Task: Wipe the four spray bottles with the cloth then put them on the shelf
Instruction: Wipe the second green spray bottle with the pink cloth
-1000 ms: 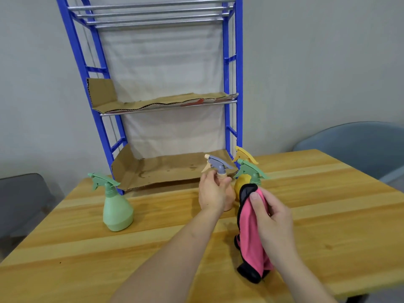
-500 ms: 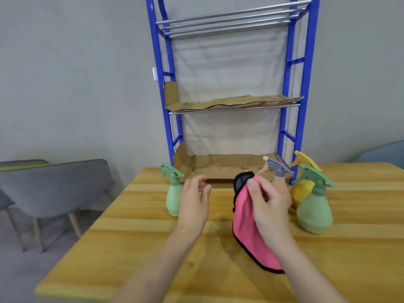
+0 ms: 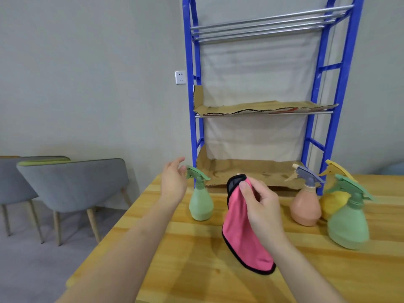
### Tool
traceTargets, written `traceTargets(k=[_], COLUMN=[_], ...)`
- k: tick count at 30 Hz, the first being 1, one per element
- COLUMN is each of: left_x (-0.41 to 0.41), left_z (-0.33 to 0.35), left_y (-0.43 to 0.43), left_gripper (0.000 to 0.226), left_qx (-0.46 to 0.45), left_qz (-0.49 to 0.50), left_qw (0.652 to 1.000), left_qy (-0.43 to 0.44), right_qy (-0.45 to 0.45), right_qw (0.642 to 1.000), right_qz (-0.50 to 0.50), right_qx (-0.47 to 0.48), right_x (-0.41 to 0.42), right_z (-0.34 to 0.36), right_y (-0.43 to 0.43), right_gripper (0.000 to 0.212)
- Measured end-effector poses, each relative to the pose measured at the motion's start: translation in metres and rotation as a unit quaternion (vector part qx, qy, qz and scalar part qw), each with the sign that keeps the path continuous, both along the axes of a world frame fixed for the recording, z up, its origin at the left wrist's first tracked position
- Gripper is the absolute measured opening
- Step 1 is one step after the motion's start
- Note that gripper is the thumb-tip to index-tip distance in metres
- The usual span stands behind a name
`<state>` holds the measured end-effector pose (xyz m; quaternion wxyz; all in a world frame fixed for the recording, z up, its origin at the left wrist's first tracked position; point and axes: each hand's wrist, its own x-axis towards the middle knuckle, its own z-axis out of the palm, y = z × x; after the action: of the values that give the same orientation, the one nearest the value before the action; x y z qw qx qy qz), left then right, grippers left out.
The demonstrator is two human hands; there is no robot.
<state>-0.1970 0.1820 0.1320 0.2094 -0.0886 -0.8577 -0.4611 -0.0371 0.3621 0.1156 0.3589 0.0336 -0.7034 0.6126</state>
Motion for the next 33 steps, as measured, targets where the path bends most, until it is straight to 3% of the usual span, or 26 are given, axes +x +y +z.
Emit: traceTargets(k=[3, 17, 33], left_x=[-0.011, 0.002, 0.073], left_z=[0.003, 0.001, -0.003], left_y=[-0.001, -0.004, 0.041], left_gripper=[0.034, 0.016, 0.016], left_qx=[0.022, 0.039, 0.071], left_qz=[-0.014, 0.001, -0.093], left_qw=[0.998, 0.998, 0.993], left_qy=[-0.053, -0.047, -0.031], right_qy=[-0.001, -0.009, 0.023], right_qw=[1.0, 0.999, 0.997], right_qz=[0.001, 0.003, -0.062], right_qx=[0.0, -0.036, -0.029], right_x=[0.001, 0.0, 0.02], right_z=[0.001, 0.0, 0.027], right_y=[0.005, 0.016, 0.063], right_gripper=[0.02, 0.019, 0.012])
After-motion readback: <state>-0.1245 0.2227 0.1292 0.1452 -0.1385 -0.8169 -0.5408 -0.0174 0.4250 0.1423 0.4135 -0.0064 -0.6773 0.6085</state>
